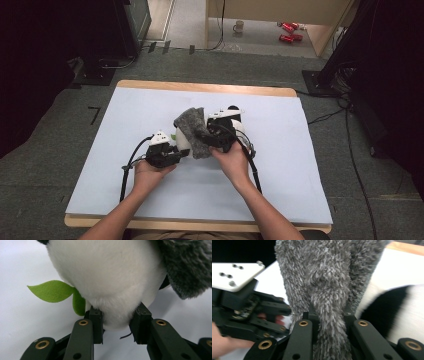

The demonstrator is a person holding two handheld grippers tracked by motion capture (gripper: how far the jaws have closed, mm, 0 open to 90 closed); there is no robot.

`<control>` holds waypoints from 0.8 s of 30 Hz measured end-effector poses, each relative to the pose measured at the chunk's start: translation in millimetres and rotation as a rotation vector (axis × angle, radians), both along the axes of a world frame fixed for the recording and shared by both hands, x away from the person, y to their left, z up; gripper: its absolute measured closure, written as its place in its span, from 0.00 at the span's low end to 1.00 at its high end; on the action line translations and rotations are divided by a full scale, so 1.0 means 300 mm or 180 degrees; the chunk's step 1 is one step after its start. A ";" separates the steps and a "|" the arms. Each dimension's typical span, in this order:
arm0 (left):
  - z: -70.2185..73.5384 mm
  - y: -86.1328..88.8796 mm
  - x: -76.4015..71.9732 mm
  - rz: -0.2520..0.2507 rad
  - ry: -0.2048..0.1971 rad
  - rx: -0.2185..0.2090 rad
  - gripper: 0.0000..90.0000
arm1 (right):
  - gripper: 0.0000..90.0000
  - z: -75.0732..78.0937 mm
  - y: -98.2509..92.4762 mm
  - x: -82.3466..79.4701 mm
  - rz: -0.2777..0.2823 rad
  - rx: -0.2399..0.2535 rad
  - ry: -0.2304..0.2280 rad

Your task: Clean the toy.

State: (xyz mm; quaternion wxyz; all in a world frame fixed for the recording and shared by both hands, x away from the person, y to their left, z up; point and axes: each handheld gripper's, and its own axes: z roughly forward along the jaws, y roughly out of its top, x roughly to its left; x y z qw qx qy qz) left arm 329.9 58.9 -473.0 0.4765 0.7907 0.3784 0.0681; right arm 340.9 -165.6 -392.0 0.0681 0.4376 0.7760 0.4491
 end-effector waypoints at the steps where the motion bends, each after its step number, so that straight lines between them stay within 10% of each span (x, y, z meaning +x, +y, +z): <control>1: 0.000 0.001 0.002 -0.0001 0.0008 0.0006 0.75 | 0.86 0.001 -0.013 0.002 -0.0038 -0.0077 -0.0016; 24: 0.024 0.034 0.107 -0.0262 0.0240 0.0066 0.76 | 0.88 0.034 -0.294 -0.014 -0.0455 0.0011 0.0097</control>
